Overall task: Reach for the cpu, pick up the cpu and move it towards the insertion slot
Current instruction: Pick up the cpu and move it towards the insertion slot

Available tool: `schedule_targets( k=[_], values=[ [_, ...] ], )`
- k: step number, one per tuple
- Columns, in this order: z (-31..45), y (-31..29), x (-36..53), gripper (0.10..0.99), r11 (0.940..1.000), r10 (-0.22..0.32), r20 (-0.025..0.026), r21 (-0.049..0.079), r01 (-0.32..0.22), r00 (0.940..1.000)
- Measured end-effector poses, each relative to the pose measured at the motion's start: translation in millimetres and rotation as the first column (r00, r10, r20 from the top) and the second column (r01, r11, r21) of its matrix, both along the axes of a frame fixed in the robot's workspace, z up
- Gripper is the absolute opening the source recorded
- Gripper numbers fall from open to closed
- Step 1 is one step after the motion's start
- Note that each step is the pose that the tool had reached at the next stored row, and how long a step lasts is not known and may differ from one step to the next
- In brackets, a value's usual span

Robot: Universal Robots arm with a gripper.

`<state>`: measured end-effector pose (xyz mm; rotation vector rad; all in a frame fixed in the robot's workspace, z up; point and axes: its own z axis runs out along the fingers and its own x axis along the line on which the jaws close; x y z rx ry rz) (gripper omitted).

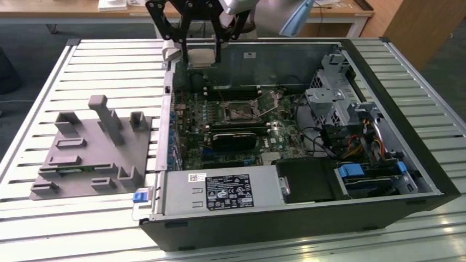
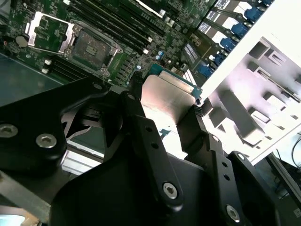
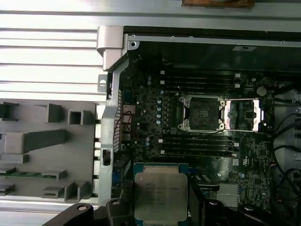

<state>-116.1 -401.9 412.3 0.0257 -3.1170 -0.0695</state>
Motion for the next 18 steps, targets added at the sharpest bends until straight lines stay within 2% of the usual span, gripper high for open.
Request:
schedule_targets(
  k=[7,14,18],
  values=[
    [0.0,0.0,12.4,0.545,1.0000,0.000,0.0000,0.000,0.000,1.0000],
    [0.0,0.1,28.8,0.545,1.0000,0.000,0.0000,0.000,0.000,1.0000],
    [0.0,3.1,35.7,0.545,1.0000,0.000,0.0000,0.000,0.000,1.0000]
  ],
)
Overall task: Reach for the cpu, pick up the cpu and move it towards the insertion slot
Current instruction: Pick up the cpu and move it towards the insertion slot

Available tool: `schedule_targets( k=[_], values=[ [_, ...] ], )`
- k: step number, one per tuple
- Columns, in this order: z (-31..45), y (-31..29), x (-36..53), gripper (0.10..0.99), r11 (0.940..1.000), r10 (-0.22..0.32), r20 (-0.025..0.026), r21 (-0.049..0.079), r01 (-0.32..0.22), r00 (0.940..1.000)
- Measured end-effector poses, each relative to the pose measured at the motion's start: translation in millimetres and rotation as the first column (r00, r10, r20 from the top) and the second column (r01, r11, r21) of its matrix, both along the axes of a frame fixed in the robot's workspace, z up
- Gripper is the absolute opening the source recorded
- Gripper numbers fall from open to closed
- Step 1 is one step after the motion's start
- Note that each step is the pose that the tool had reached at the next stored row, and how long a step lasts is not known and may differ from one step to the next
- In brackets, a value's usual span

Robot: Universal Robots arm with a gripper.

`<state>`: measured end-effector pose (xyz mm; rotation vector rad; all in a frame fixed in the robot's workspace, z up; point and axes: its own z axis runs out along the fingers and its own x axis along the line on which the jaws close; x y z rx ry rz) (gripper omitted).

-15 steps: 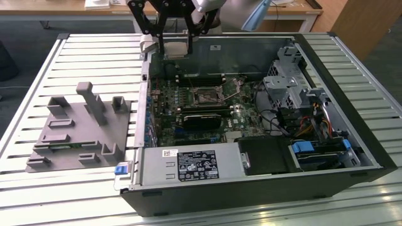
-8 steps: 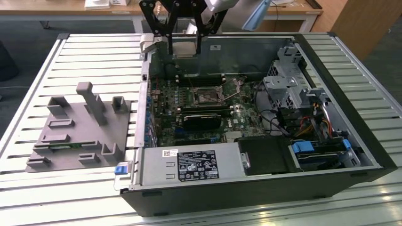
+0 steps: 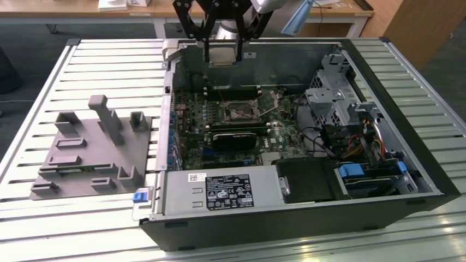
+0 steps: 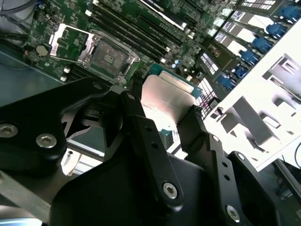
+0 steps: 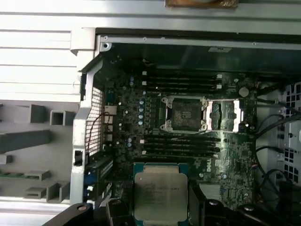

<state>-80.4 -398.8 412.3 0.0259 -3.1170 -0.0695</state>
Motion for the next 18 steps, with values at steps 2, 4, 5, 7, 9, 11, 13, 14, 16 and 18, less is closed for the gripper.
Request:
schedule_targets(
  k=[2,4,5,7,9,11,13,14,16,18],
  values=[
    [-0.1,2.3,3.5,0.545,1.0000,0.000,0.0000,0.000,0.000,1.0000],
    [-0.1,4.6,7.2,0.545,1.0000,0.000,0.0000,0.000,0.000,1.0000],
    [-0.1,5.8,9.4,0.545,1.0000,0.000,0.0000,0.000,0.000,1.0000],
    [-0.2,8.5,13.9,0.545,1.0000,0.000,0.0000,0.000,0.000,1.0000],
    [-0.3,10.9,18.4,0.545,1.0000,0.000,0.0000,0.000,0.000,1.0000],
    [-0.4,13.6,22.9,0.545,1.0000,0.000,0.0000,0.000,0.000,1.0000],
    [-0.5,15.9,26.3,0.545,1.0000,0.000,0.0000,0.000,0.000,1.0000],
    [-0.5,16.9,27.5,0.545,1.0000,0.000,0.0000,0.000,0.000,1.0000],
    [-0.7,19.3,29.6,0.545,1.0000,0.000,0.0000,0.000,0.000,1.0000],
    [-0.7,21.4,31.4,0.545,1.0000,0.002,0.0000,0.000,-0.002,1.0000]
  ],
)
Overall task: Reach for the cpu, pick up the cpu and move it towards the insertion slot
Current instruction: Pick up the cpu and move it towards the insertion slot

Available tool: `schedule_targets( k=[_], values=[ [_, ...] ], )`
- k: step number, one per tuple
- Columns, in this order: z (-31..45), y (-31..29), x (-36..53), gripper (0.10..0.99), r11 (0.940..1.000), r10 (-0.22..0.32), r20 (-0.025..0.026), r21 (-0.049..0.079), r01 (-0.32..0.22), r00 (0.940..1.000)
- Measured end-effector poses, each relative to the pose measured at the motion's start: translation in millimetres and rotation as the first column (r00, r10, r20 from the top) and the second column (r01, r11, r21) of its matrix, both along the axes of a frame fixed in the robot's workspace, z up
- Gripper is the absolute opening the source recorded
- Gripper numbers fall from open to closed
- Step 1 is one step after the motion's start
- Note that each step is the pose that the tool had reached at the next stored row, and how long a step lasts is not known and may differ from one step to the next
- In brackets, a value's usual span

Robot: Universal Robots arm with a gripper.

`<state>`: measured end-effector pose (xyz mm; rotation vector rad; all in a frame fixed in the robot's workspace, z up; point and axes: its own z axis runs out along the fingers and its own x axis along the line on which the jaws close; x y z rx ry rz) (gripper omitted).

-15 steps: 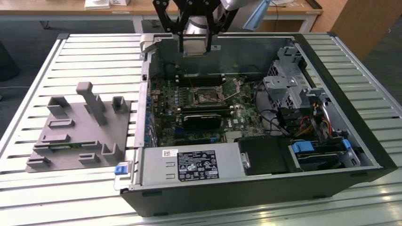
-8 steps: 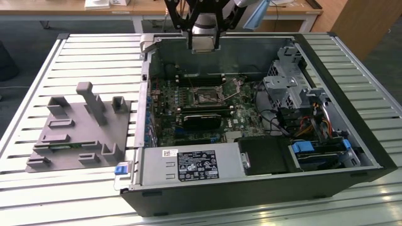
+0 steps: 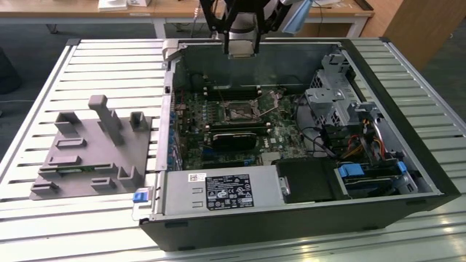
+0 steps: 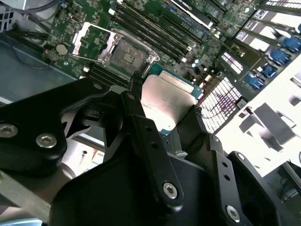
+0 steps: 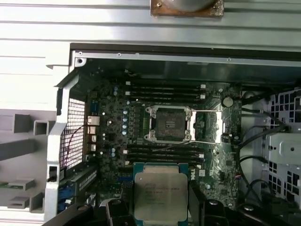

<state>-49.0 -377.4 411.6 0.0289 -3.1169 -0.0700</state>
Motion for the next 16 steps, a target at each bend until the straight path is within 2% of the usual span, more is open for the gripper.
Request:
schedule_targets(
  k=[9,16],
  values=[
    [-0.9,8.7,23.3,0.545,1.0000,0.001,0.0000,0.000,-0.001,1.0000],
    [-1.2,16.3,33.0,0.545,1.0000,0.000,0.0000,0.001,0.000,1.0000]
  ],
)
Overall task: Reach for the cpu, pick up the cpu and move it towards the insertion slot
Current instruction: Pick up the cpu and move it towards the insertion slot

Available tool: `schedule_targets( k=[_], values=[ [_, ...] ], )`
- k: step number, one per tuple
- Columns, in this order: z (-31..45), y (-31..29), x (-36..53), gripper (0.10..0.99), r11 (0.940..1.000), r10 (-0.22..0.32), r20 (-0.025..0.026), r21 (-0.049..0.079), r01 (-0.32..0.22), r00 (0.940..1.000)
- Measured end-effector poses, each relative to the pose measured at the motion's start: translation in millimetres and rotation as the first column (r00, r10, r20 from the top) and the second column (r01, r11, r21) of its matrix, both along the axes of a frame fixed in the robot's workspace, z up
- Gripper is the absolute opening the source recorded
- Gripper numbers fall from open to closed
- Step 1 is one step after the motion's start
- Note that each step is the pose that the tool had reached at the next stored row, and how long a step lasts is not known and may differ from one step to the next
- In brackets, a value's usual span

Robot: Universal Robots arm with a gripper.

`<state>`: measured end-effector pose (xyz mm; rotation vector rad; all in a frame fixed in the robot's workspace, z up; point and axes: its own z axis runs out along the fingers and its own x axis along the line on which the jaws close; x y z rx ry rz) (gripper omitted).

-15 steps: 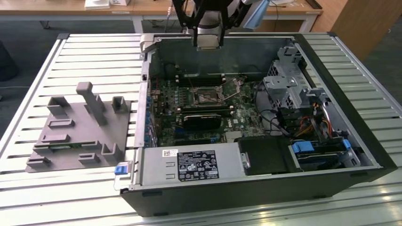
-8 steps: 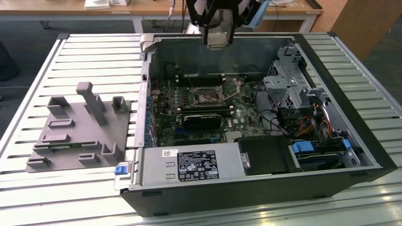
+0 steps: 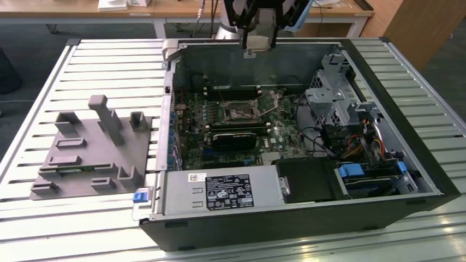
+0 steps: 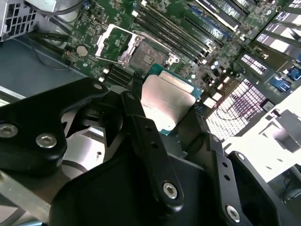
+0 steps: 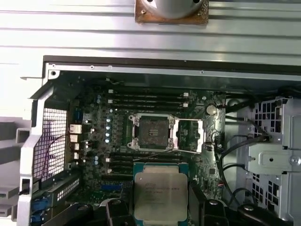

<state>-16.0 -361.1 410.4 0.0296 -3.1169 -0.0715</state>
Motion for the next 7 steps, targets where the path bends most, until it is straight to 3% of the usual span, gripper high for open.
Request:
schedule_targets(
  k=[7],
  values=[
    [0.0,0.3,0.8,0.545,1.0000,0.000,0.0000,0.000,0.000,1.0000]
  ],
)
